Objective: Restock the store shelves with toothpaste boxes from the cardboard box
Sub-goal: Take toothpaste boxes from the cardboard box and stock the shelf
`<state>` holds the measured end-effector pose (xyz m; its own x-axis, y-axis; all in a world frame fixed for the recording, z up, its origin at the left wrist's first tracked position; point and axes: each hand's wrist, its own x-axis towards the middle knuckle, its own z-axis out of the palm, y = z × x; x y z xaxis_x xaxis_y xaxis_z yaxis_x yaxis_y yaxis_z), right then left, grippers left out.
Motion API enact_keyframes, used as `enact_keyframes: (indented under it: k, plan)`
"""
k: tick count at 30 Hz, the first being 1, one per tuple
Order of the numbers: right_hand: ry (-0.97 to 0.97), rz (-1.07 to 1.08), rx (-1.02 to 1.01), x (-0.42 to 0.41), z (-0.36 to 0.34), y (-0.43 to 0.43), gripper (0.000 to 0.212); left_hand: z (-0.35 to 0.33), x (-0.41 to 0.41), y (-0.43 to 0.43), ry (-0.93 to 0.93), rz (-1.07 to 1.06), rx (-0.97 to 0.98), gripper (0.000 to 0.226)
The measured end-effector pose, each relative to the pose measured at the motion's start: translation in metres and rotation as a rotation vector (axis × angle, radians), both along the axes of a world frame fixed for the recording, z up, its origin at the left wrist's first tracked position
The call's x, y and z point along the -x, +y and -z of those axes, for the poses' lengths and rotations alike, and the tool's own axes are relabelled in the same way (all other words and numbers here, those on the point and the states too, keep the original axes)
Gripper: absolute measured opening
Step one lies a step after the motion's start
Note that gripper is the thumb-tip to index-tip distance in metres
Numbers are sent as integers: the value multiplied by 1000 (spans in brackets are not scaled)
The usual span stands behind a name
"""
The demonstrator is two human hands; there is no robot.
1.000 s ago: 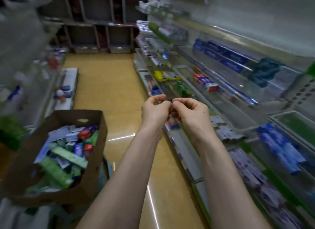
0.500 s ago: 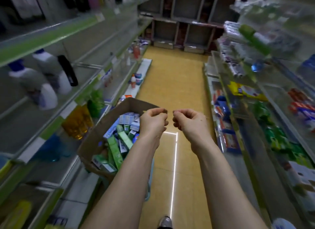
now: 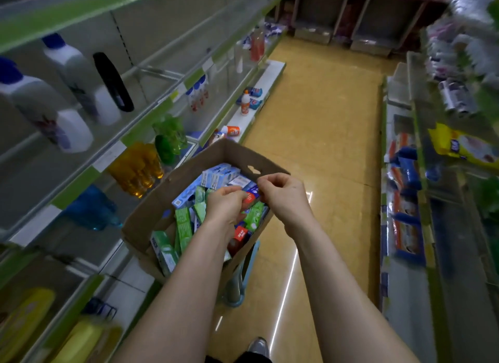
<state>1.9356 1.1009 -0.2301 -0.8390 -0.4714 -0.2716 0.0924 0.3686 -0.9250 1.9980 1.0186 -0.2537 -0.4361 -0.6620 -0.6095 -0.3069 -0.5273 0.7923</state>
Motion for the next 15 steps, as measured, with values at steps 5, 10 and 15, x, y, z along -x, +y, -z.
enact_keyframes:
  k: [5,10,15]
  plan:
    - [-39,-87,-153,9,44,-23,22,36,-1,-17,-103,-52,-120,10]
    - [-110,-142,-268,13,87,-45,17,77,1,-39,-203,-50,-248,5]
    - [-200,-173,-419,14,131,-63,13,108,5,-60,-263,-20,-381,5]
